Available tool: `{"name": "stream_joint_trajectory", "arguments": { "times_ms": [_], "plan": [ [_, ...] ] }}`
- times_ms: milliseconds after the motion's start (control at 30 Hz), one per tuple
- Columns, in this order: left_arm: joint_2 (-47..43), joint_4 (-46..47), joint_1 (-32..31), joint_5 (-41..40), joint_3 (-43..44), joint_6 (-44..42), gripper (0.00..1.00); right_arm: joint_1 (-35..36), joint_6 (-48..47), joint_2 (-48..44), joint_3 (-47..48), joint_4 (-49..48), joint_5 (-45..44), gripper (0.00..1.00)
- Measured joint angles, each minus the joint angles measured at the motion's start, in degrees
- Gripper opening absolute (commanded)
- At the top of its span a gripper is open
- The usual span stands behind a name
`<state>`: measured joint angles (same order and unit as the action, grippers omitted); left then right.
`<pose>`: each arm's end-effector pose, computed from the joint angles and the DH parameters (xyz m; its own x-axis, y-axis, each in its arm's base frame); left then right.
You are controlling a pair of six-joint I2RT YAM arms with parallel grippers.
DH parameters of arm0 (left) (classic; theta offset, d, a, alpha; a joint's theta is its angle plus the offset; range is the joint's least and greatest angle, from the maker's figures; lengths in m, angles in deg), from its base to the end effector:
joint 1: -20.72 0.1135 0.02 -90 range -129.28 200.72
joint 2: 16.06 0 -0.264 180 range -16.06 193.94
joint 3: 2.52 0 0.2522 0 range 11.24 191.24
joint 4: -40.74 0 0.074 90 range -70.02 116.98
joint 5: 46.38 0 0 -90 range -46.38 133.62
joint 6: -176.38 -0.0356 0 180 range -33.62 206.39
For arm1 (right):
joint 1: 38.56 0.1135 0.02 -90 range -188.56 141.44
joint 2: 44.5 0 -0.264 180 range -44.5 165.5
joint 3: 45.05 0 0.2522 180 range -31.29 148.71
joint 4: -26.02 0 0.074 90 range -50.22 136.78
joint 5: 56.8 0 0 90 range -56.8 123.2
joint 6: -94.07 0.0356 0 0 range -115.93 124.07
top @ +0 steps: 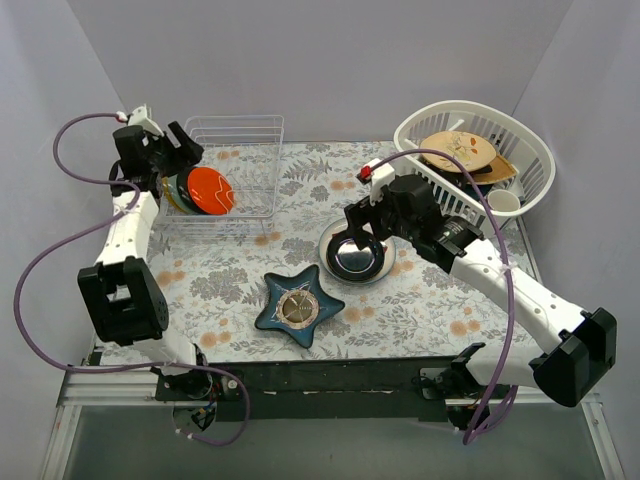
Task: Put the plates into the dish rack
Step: Insert the plate into the dish rack, then pick up the plate at the center of the board.
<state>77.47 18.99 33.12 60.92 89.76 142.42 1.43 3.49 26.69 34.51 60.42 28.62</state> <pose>0.3810 0.0729 0.3293 -0.2649 -0.8691 -0.4178 -0.2817 0.4841 -0.8284 0.2185 0.1795 0.3521 -0.3303 -0.2902 -0.8982 -0.5890 0.8069 -0.0441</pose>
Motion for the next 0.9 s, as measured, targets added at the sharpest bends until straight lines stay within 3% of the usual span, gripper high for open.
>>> {"name": "stream_joint_trajectory", "arguments": {
  "times_ms": [367, 700, 900],
  "plan": [
    [-15.02, -3.21, -23.63, -0.85, -10.78, 5.29, 0.76, -6.91, 8.00, 1.31, -6.60, -1.16, 2.43, 0.98],
    [-13.99, -3.76, -40.26, -10.19, -14.88, 9.07, 0.78, -8.00, 9.42, 1.31, -7.63, -2.27, 1.88, 0.99],
    [-12.37, -2.86, -45.00, -13.49, -17.33, 11.69, 0.78, -8.74, 9.66, 1.33, -7.67, -2.38, 1.70, 0.99]
  ]
}}
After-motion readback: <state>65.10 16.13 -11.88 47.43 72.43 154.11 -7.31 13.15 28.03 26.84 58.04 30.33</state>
